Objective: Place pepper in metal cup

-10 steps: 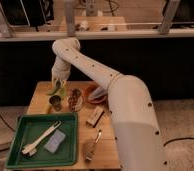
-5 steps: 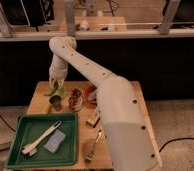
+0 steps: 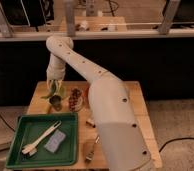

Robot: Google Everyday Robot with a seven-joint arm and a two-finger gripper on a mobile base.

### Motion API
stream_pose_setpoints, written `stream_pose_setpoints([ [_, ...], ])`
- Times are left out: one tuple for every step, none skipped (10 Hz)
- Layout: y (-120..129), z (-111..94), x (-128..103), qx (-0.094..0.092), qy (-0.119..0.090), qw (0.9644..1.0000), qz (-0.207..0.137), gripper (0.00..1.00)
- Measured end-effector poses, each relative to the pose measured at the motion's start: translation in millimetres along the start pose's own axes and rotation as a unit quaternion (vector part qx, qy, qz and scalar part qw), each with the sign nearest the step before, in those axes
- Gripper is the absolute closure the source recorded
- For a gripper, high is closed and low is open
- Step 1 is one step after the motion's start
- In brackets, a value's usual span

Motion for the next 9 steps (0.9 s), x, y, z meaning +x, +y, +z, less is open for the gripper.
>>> stream_pose_setpoints([
  [0.1, 0.3, -3.4, 0.002, -0.003, 0.9999, 0.012, 0.98],
  [-0.3, 0.8, -6.7, 0.005, -0.006, 0.9998, 0.019, 0.98],
  [-2.6, 0.5, -10.9, 0.011, -0.012, 0.9996, 0.026, 0.98],
  [-3.5, 0.6, -14.2, 0.015, -0.018, 0.9992, 0.031, 0.98],
  [-5.5, 0.5, -18.1, 0.022, -0.028, 0.9987, 0.037, 0.98],
  [-7.0, 0.9, -21.3, 0.030, -0.038, 0.9979, 0.043, 0.98],
  [-7.9, 2.1, -25.1, 0.043, -0.053, 0.9963, 0.052, 0.98],
  [-8.6, 3.9, -28.3, 0.057, -0.069, 0.9940, 0.063, 0.98],
  [-9.0, 5.8, -31.1, 0.069, -0.084, 0.9911, 0.077, 0.98],
])
